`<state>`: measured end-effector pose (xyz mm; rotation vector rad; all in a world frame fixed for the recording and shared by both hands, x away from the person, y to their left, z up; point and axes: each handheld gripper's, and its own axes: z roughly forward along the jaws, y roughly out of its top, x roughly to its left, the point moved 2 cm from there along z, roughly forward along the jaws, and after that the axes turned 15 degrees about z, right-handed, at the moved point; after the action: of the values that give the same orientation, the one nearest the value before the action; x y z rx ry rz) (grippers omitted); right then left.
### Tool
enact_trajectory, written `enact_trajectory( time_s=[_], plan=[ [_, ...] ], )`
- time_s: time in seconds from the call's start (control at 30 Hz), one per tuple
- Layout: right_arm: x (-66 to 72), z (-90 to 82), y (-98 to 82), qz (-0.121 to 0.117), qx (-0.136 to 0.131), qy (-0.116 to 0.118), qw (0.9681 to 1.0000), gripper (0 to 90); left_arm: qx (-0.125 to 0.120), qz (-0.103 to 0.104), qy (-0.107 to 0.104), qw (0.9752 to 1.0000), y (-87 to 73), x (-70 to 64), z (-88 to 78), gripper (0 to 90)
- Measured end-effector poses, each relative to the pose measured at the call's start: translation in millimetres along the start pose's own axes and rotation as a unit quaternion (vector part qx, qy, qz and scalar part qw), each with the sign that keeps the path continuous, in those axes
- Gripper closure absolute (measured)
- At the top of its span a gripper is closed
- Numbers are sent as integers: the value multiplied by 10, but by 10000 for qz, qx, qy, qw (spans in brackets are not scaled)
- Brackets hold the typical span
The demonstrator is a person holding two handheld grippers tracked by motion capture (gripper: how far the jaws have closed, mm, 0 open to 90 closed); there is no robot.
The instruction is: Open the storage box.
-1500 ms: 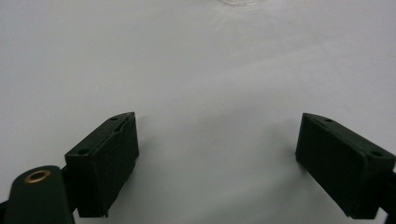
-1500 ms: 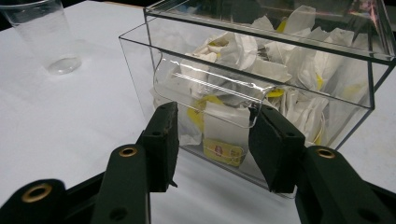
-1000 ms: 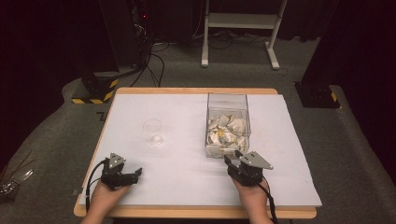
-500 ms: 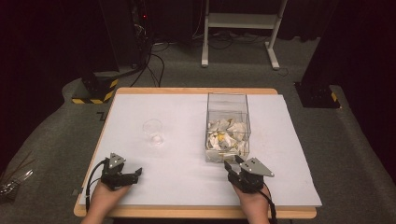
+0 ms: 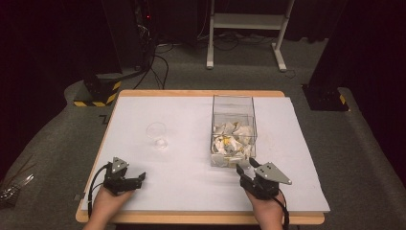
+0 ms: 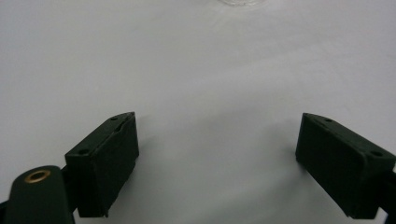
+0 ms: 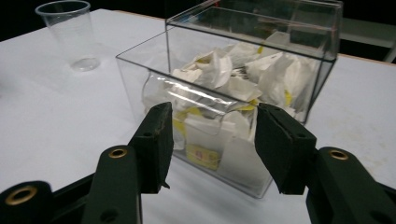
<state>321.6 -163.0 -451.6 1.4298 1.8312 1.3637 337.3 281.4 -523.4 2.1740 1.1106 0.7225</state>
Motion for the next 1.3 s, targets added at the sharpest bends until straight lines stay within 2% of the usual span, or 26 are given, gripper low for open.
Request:
enact_trajectory(
  time_s=[0.3, 0.5, 0.67, 0.97, 1.1, 1.3],
  plan=[
    [-200, 15, 165, 149, -87, -262, 9995, 474, -9, 0, 15, 10000, 0, -2, 0, 135],
    [-282, 123, 320, 154, -86, -390, 9991, 501, -4, 20, 27, 10000, -1, 0, -1, 136],
    [-333, 254, 398, 210, 26, -559, 9982, 556, -10, -7, 18, 10000, -1, -3, 0, 136],
    [-424, 448, 398, 380, 246, -801, 9958, 657, -10, -5, 9, 10000, -1, -1, 0, 136],
    [-451, 489, 383, 501, 319, -802, 9950, 671, -10, -6, 7, 10000, -1, -1, 0, 136],
    [-439, 512, 364, 510, 382, -829, 9945, 688, -10, -4, 8, 10000, -1, -1, 0, 136]
  ],
)
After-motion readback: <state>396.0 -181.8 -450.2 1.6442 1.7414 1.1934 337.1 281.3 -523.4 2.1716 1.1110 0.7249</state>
